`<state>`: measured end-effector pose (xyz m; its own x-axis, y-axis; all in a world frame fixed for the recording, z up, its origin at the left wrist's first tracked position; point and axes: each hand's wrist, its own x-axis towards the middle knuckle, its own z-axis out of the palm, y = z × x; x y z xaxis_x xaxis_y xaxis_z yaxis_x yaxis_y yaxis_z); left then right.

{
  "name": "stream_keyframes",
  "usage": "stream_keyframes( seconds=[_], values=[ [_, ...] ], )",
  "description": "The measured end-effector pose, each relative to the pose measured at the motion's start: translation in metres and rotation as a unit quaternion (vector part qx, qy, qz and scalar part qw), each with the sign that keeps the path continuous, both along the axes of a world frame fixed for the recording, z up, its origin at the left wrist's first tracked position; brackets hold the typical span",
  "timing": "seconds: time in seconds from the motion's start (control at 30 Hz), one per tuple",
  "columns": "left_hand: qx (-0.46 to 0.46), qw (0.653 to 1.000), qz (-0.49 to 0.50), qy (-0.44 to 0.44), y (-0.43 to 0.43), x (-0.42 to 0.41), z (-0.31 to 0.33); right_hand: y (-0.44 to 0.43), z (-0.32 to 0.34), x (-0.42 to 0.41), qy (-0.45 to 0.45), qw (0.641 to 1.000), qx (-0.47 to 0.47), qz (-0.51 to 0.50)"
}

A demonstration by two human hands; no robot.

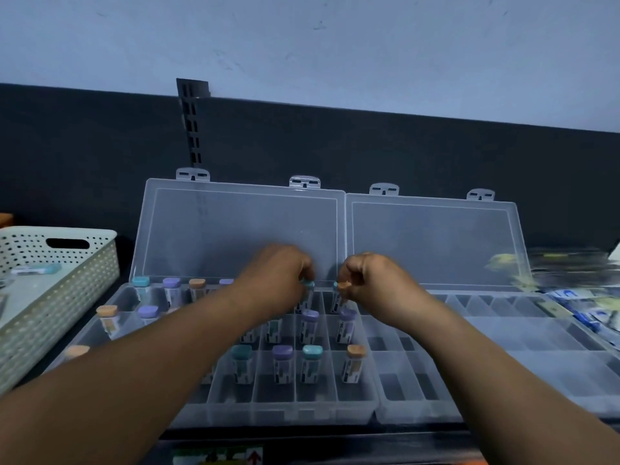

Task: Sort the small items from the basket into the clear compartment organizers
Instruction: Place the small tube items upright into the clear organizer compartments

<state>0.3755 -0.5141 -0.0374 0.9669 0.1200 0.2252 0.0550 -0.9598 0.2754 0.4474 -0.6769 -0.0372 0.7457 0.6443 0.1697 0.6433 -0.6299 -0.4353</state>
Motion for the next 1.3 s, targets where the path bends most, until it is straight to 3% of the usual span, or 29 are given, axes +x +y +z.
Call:
stream_keyframes(
  seconds=[0.27,0.47,0.6,0.87,1.3],
  values=[
    [0.083,0.996,-0.023,-0.008,0.006,0.004,-0.013,0.006,-0.010,0.002,-0.004,0.999,-0.040,-0.022],
    [0.048,0.999,-0.013,0.013,0.015,0.003,-0.010,0.010,0.002,-0.001,-0.003,0.999,-0.029,-0.033],
    [0.040,0.999,-0.008,-0.003,0.035,-0.013,-0.001,0.026,0.016,-0.011,-0.065,0.996,-0.056,-0.022],
    [0.123,0.989,0.076,-0.001,0.114,-0.073,0.021,0.108,0.029,-0.051,-0.127,0.979,-0.152,0.048],
    [0.119,0.970,0.214,-0.004,0.279,-0.205,0.031,0.286,0.033,-0.128,-0.151,0.961,-0.145,0.179]
  ],
)
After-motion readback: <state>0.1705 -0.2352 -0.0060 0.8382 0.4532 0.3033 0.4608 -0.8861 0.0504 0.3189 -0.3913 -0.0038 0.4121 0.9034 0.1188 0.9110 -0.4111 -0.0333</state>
